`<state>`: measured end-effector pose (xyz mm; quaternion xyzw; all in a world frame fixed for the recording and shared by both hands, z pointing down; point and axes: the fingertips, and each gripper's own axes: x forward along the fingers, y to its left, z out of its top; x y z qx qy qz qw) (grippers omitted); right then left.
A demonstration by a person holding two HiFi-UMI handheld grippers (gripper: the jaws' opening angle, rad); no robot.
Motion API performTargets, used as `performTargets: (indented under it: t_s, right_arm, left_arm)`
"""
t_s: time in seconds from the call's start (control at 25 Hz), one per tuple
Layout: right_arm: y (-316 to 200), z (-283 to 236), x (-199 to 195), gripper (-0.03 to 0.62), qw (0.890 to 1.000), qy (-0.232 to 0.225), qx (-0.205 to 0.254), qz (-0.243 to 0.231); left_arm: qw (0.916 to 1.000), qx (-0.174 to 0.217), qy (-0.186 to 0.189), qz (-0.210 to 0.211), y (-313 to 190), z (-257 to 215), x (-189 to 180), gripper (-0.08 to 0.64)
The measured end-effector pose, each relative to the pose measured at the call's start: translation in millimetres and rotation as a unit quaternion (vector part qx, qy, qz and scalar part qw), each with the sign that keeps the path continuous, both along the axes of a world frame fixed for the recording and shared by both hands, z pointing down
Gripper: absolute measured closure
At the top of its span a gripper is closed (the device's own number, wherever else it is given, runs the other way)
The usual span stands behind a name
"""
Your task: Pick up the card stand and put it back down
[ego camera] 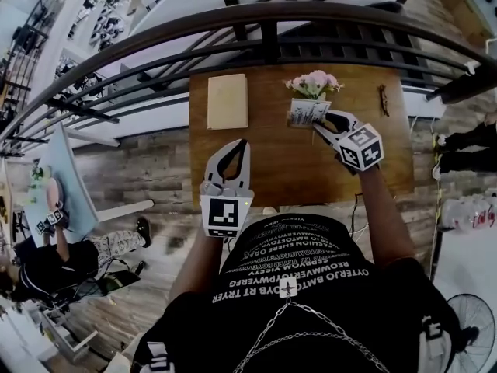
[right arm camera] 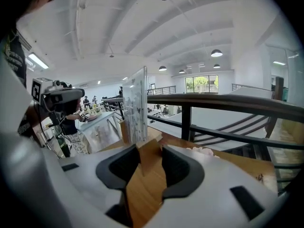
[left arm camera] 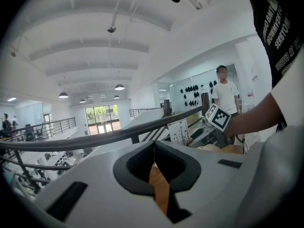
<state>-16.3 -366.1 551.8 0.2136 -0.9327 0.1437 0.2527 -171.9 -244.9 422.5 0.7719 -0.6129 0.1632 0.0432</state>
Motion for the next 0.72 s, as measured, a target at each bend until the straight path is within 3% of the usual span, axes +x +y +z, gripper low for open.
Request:
performTargets:
  t_s: [0.72]
  right_arm:
    - [-20.4, 116.4, -8.0, 0.428, 0.998, 0.029, -0.051, -0.01]
  left_arm:
    - [0.9991, -0.037, 0.004, -0.022, -45.0, 24.1, -11.7, 0.533]
